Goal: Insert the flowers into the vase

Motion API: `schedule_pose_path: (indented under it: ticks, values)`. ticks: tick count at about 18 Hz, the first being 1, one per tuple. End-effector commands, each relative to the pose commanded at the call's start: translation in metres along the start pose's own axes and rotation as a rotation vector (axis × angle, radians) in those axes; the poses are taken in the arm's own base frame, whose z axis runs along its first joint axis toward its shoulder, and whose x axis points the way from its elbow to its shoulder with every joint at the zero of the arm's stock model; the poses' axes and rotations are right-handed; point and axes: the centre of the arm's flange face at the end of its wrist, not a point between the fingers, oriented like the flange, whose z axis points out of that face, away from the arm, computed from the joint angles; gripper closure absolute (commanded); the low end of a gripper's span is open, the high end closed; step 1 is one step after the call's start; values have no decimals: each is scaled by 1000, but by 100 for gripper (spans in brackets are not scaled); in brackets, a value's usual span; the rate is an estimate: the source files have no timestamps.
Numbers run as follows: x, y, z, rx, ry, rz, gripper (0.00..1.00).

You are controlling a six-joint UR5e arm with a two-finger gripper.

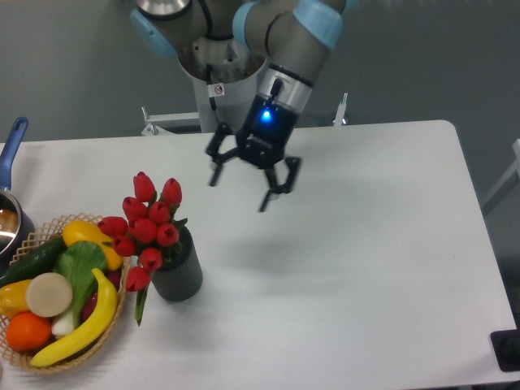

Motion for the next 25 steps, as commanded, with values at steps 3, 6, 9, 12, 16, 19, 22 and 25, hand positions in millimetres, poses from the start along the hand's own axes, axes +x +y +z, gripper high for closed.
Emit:
schedule_pose_path:
  ticks: [3, 6, 9, 12, 16, 19, 22, 25]
  values:
    - [-12, 17, 3, -81, -32, -23, 0]
    - [-28, 44, 30, -177, -2, -49, 0]
    - [-51, 71, 52, -366, -18, 70, 0]
    - [-78, 78, 74, -425, -4, 113, 0]
    - [-127, 101, 65, -496, -18, 177, 0]
    - [-155, 97, 58, -569, 31, 196, 0]
    - [-197, 88, 49, -592, 90, 169, 0]
    - [-228, 76, 45, -607, 163, 149, 0]
